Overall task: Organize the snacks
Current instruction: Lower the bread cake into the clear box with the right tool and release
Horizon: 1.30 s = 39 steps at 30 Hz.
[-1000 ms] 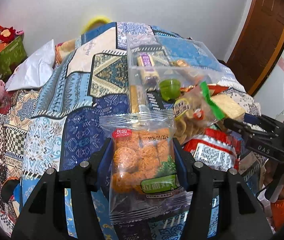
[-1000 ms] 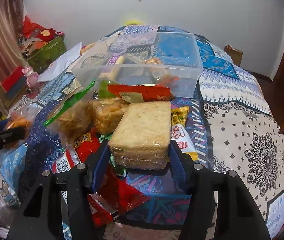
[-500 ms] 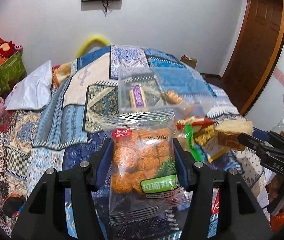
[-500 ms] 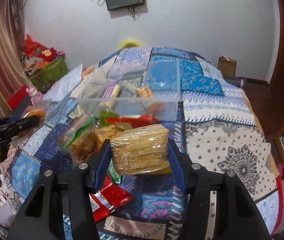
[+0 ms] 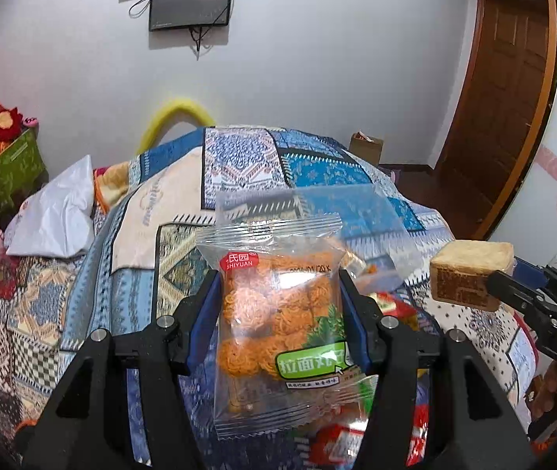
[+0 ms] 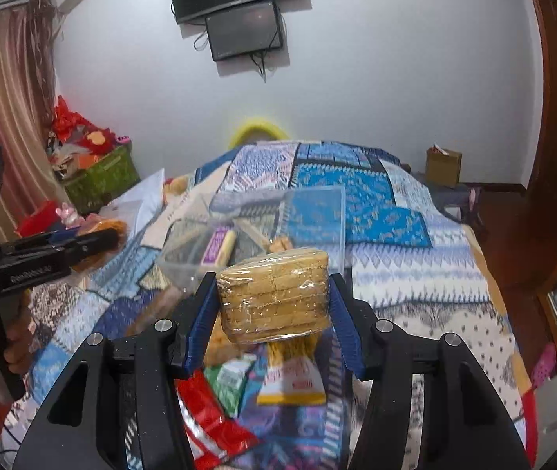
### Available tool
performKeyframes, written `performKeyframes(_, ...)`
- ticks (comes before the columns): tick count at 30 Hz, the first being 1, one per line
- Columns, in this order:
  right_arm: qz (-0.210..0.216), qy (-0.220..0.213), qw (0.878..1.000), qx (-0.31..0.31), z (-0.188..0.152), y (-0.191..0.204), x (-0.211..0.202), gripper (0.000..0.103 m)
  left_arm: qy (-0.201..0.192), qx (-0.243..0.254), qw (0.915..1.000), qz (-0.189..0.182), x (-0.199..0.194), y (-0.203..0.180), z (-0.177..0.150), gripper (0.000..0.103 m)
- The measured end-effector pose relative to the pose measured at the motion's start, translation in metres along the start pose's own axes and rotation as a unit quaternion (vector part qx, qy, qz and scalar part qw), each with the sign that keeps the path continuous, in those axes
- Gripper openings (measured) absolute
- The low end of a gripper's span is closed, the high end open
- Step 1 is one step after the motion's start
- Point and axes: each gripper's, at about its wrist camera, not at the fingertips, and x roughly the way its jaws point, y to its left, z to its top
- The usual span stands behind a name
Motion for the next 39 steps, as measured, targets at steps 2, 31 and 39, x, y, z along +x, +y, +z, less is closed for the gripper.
performKeyframes(2,0.002,-0.004,1.0,-0.002,0.004,0.001,0.007,0.052,0.001,0.0,1.0,-0.002,0.007,-0.001,0.006,0.056)
performKeyframes(31,-0.006,0.068,0.997,-0.041,0.023,-0.01,0.138,0.052,0.132,-0.007,0.9911,-0.02,0.198,-0.008,0.024,0.056)
performKeyframes(39,0.001,0.077,0.996,-0.037,0.023,-0.012,0.137,0.053,0.152,-0.014,0.9878,-0.031,0.206,-0.007,0.019,0.058)
